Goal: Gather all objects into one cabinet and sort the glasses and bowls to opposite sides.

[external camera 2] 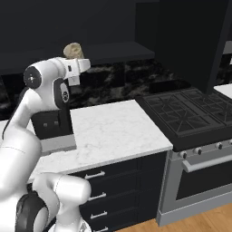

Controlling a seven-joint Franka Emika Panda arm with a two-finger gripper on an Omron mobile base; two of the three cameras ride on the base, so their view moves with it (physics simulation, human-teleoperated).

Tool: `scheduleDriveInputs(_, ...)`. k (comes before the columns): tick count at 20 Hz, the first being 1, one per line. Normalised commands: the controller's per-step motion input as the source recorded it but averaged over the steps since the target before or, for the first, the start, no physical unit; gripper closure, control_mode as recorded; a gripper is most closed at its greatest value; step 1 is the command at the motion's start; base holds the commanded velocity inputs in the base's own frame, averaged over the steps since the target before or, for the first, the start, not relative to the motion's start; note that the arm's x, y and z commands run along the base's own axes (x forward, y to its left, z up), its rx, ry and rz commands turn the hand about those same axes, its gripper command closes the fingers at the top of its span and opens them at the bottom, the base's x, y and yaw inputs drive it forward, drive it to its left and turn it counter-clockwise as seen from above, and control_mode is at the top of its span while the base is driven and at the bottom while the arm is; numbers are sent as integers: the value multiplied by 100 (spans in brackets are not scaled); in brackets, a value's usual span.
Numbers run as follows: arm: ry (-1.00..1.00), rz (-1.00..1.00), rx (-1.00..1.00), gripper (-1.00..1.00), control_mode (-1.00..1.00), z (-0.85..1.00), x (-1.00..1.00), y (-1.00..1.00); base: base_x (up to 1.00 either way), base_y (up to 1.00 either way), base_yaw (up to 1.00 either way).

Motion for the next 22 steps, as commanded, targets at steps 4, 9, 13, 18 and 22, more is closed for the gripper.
scheduleDriveInputs(4, 2, 0, 3, 100, -100, -35, -98, -71, 0, 0, 0)
scheduleDriveInputs(9, 0, 0, 1, 100, 100, -7, -20, -15, -39, -61, 0)
scheduleDriveInputs(13, 0, 0, 0, 100, 100, 0, 0, 0, 5, -84, 5)
scheduleDriveInputs(18, 0, 0, 0, 100, 100, 0, 0, 0, 13, -83, 11)
scheduleDriveInputs(22, 0, 0, 0, 100, 100, 0, 0, 0, -98, -94, 8)
